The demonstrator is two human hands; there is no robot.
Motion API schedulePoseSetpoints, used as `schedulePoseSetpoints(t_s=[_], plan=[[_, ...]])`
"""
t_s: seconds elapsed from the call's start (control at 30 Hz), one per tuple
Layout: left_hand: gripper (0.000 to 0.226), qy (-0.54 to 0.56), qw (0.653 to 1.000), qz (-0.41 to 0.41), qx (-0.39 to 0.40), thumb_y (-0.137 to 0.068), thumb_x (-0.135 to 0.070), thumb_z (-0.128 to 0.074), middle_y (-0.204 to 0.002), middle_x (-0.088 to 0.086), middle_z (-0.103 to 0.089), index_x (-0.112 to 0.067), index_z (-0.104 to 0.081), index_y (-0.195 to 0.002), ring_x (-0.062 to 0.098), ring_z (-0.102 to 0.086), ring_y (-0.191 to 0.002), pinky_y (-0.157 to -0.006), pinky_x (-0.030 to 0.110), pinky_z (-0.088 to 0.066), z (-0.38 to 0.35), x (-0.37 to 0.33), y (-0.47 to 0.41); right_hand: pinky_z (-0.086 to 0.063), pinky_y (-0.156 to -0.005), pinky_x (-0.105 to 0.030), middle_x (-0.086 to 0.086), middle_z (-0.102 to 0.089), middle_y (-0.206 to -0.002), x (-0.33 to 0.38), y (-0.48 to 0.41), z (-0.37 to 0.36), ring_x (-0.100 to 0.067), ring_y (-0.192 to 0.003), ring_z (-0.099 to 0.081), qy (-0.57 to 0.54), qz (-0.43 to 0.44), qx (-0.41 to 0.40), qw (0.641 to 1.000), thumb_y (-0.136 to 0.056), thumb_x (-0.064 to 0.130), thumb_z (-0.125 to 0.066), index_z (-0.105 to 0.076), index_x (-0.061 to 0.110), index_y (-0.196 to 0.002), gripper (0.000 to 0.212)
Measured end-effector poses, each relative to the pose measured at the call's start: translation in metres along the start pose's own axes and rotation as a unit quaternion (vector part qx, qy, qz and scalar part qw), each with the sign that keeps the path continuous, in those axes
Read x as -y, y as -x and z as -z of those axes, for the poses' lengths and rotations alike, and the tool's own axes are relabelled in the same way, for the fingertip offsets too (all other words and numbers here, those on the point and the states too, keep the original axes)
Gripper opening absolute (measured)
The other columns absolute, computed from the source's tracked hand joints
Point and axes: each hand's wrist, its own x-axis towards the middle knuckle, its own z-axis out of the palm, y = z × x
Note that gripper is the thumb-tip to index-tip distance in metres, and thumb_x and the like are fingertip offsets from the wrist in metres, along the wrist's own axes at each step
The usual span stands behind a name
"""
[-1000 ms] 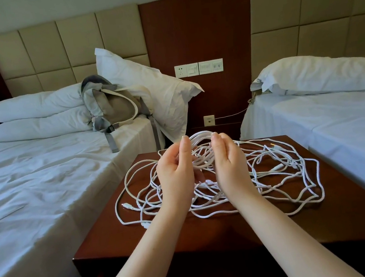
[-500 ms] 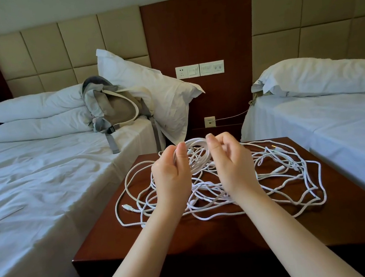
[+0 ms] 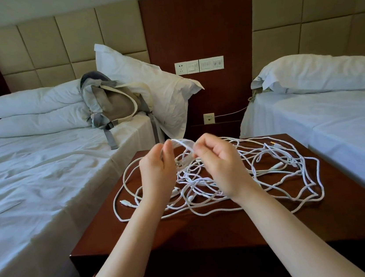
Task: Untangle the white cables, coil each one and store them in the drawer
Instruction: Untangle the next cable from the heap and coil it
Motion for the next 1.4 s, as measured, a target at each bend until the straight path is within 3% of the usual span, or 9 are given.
schedulePoseSetpoints(t_s=[0.1, 0.2, 0.33, 0.4, 0.6, 0.73, 0.9, 1.13, 1.4], plan=[[0.046, 0.006, 0.999, 0.032, -0.03, -0.099, -0.023, -0.043, -0.059, 0.023, -0.053, 0.009, -0.056, -0.068, 0.026, -0.044, -0.054, -0.05, 0.02, -0.031, 0.007, 0.001, -0.006, -0.027, -0.046, -0.012, 0.012, -0.037, -0.042, -0.003, 0.006, -0.008, -0.003, -0.041, -0.033, 0.015, -0.034, 0.087, 0.996, -0.098, 0.013, -0.046, -0.054, 0.005, -0.075, 0.026], [0.042, 0.015, 0.997, 0.067, -0.041, -0.099, -0.02, -0.041, -0.054, 0.004, -0.045, 0.0, -0.052, -0.063, 0.009, -0.039, -0.052, -0.052, 0.016, -0.031, 0.008, -0.009, -0.007, -0.03, -0.045, -0.009, 0.015, -0.039, -0.039, -0.007, 0.007, -0.012, -0.001, -0.039, -0.039, 0.013, -0.074, 0.112, 0.991, -0.099, 0.014, -0.045, -0.054, 0.001, -0.076, 0.028], [0.045, 0.136, 0.98, 0.134, -0.06, -0.1, -0.026, -0.04, -0.054, 0.002, -0.043, -0.008, -0.05, -0.06, 0.02, -0.042, -0.054, -0.054, 0.034, -0.036, 0.011, -0.016, -0.012, -0.021, -0.038, -0.013, 0.008, -0.029, -0.042, -0.015, 0.004, -0.007, -0.004, -0.036, -0.024, -0.054, -0.156, 0.122, 0.979, -0.098, 0.012, -0.044, -0.048, 0.011, -0.063, 0.035], [0.043, 0.203, 0.962, 0.173, -0.055, -0.1, -0.027, -0.039, -0.053, -0.001, -0.043, -0.014, -0.048, -0.06, 0.018, -0.041, -0.049, -0.045, 0.028, -0.037, 0.013, -0.024, -0.013, -0.017, -0.038, -0.014, 0.004, -0.026, -0.046, -0.02, 0.004, -0.002, -0.005, -0.038, -0.02, -0.117, -0.192, 0.127, 0.966, -0.099, 0.012, -0.043, -0.044, 0.009, -0.061, 0.037], [0.037, 0.334, 0.912, 0.222, 0.09, -0.1, -0.028, -0.04, -0.045, -0.01, -0.039, -0.013, -0.048, -0.066, 0.005, -0.035, -0.04, -0.039, 0.02, -0.03, 0.009, -0.05, -0.008, -0.021, -0.043, -0.018, 0.004, -0.029, -0.045, -0.028, 0.0, 0.012, -0.008, -0.041, -0.024, -0.239, -0.214, 0.076, 0.944, -0.093, 0.02, -0.05, -0.047, 0.01, -0.062, 0.033], [0.034, 0.313, 0.909, 0.175, 0.21, -0.098, -0.025, -0.041, -0.045, -0.007, -0.042, -0.004, -0.052, -0.073, 0.005, -0.036, -0.037, -0.036, 0.017, -0.03, 0.005, -0.064, 0.005, -0.016, -0.046, -0.024, 0.002, -0.029, -0.046, -0.022, -0.005, 0.028, -0.008, -0.037, -0.024, -0.273, -0.196, 0.027, 0.941, -0.095, 0.006, -0.043, -0.052, 0.013, -0.059, 0.039], [0.032, 0.234, 0.914, 0.124, 0.307, -0.097, -0.023, -0.044, -0.047, -0.008, -0.047, -0.014, -0.06, -0.071, 0.004, -0.039, -0.038, -0.037, 0.015, -0.033, 0.004, -0.075, 0.014, -0.038, -0.057, -0.026, -0.008, -0.044, -0.061, -0.006, -0.012, 0.048, -0.017, -0.055, -0.042, -0.243, -0.178, 0.01, 0.953, -0.093, 0.021, -0.054, -0.054, 0.01, -0.061, 0.034], [0.038, 0.108, 0.899, 0.07, 0.419, -0.095, -0.028, -0.049, -0.051, 0.002, -0.04, 0.002, -0.057, -0.074, 0.008, -0.033, -0.041, -0.042, 0.017, -0.029, 0.002, -0.073, 0.017, -0.02, -0.039, -0.015, 0.007, -0.025, -0.04, 0.002, -0.015, 0.059, -0.007, -0.036, -0.019, -0.155, -0.141, 0.025, 0.977, -0.096, 0.018, -0.049, -0.044, 0.011, -0.057, 0.041], [0.032, 0.057, 0.907, 0.101, 0.404, -0.096, -0.028, -0.048, -0.051, -0.006, -0.042, -0.019, -0.058, -0.067, 0.009, -0.034, -0.045, -0.045, 0.019, -0.029, -0.008, -0.056, 0.012, -0.027, -0.05, -0.019, 0.011, -0.031, -0.039, 0.011, -0.015, 0.051, -0.004, -0.039, -0.027, 0.007, -0.079, -0.049, 0.996, -0.096, 0.022, -0.051, -0.048, 0.008, -0.059, 0.04]])
